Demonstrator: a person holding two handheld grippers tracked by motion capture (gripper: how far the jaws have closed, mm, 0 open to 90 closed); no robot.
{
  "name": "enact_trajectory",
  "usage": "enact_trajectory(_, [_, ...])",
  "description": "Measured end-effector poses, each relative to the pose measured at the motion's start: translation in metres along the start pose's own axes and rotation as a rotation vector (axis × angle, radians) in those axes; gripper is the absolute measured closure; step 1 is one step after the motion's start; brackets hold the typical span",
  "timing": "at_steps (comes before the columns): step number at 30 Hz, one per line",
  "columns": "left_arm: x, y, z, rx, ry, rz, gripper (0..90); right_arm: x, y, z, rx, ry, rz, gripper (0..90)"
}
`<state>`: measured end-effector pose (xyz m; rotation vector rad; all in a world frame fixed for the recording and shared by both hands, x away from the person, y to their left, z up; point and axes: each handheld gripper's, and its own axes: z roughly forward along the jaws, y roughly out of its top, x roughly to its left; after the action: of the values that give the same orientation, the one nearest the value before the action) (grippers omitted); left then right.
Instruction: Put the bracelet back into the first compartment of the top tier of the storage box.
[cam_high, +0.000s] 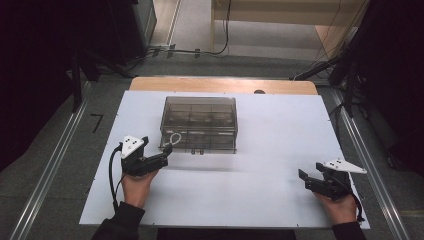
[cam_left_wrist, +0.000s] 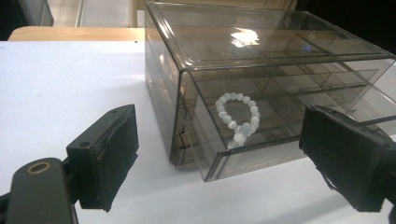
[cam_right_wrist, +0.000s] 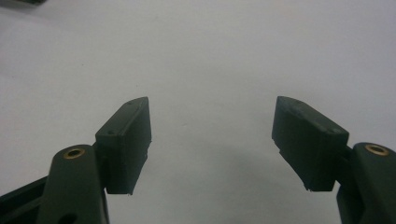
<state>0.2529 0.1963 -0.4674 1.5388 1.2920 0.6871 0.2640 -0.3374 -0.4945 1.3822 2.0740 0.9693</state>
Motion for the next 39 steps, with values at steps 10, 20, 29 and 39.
enact_trajectory(10, [0.004,-0.004,-0.009,0.009,0.008,0.0,12.0,0.0,0.0,0.0,-0.001,0.001,0.0,26.4])
enact_trajectory(20, [0.007,-0.009,-0.018,0.011,0.005,-0.014,12.0,-0.001,0.0,-0.001,-0.005,-0.006,0.005,24.8])
enact_trajectory(29, [0.01,-0.019,-0.025,0.046,0.008,-0.013,12.0,-0.001,0.0,-0.001,-0.005,-0.006,0.01,23.8])
enact_trajectory(39, [0.015,-0.028,-0.031,0.085,0.015,-0.018,12.0,0.0,0.0,-0.001,-0.001,-0.004,0.01,23.7])
